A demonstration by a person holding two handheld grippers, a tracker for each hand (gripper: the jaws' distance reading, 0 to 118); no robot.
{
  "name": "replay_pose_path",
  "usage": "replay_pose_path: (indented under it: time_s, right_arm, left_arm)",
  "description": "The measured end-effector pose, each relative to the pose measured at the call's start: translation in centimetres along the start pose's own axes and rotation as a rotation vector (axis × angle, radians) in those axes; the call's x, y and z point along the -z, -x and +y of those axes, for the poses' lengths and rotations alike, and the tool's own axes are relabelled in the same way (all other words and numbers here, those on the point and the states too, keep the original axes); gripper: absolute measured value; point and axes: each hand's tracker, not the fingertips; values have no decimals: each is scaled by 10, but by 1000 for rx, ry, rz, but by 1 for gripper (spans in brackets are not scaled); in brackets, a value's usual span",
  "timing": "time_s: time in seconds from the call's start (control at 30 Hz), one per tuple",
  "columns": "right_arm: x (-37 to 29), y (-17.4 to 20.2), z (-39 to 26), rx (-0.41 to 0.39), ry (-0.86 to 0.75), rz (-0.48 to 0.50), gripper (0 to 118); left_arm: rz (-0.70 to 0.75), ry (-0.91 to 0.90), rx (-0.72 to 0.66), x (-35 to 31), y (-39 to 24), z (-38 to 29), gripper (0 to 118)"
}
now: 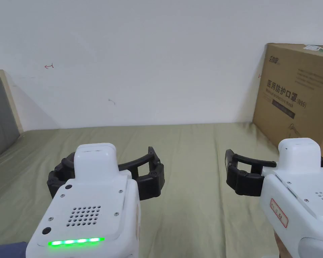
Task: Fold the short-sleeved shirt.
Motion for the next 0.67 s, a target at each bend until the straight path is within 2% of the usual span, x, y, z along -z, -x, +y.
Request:
replay_pose_path:
  time_s: [0.43, 0.67]
  right_arm:
    - [3, 0, -1, -14, -6, 7, 118]
    - [4, 2, 0, 21, -40, 11, 118]
  left_arm:
    - [-17, 49, -73, 12, 3, -7, 118]
    - [-24, 39, -103, 17, 4, -2, 118]
